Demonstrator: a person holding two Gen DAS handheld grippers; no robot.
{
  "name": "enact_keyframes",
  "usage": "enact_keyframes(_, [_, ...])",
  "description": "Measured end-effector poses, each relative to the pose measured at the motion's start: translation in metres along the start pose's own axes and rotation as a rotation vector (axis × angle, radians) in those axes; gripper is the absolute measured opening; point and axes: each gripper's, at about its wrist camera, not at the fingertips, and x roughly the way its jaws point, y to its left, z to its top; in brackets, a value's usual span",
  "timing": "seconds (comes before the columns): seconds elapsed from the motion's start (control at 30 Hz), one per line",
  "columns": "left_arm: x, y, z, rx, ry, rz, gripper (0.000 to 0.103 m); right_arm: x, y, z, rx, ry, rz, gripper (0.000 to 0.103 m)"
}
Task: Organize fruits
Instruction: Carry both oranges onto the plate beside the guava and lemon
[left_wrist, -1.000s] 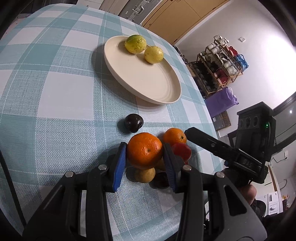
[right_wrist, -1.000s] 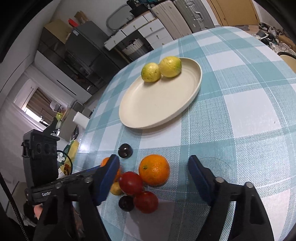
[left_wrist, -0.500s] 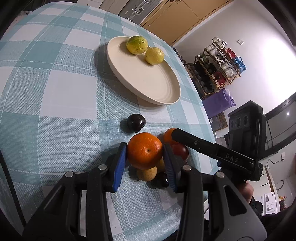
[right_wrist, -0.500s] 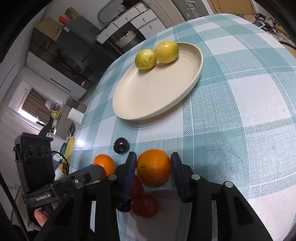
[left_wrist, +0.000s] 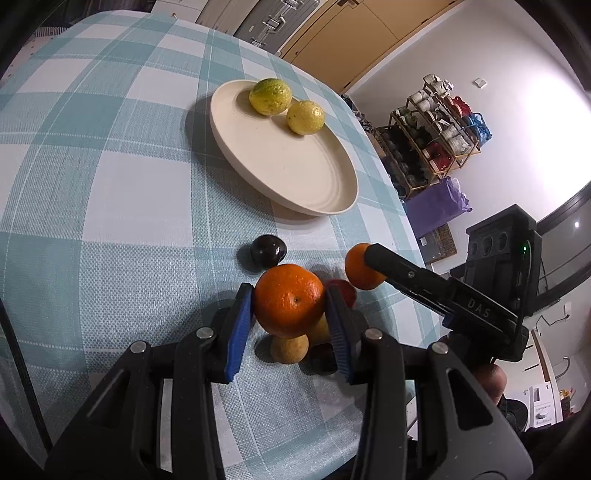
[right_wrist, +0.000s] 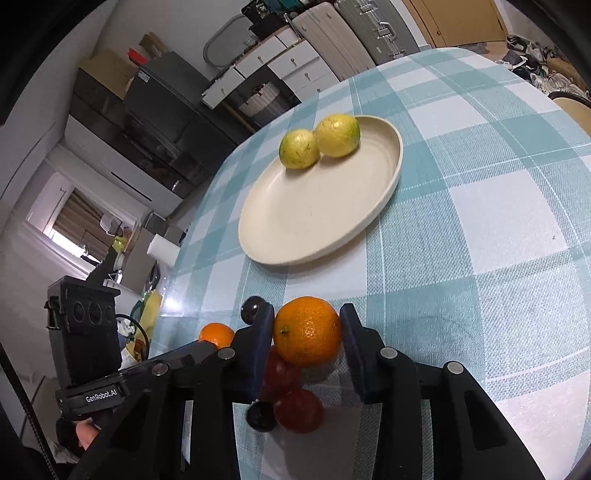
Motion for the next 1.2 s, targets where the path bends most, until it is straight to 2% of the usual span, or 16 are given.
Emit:
enact_keyframes(0.27, [-0.011, -0.004, 0.016, 0.013, -0.039, 0.004, 0.036, -0.014, 0.001, 0.01, -0.024, -0.058, 0.046, 0.037])
enact_keyframes(0.57, [-0.014, -0.019, 0.049, 0.042, -0.068, 0.016, 0.036, -0.018, 0.005, 0.034, -0.059, -0.096, 0.086, 0.037])
enact_keyframes(0.83, [-0.006, -0.026, 0.093, 0.058, -0.097, 0.044, 0.036, -0.01, 0.007, 0.06, -0.074, -0.102, 0.104, 0.038])
enact_keyframes(1.2, [0.022, -0.016, 0.149, 0.041, -0.1, 0.079, 0.036, 0.016, 0.018, 0.105, -0.127, -0.099, 0.099, 0.038])
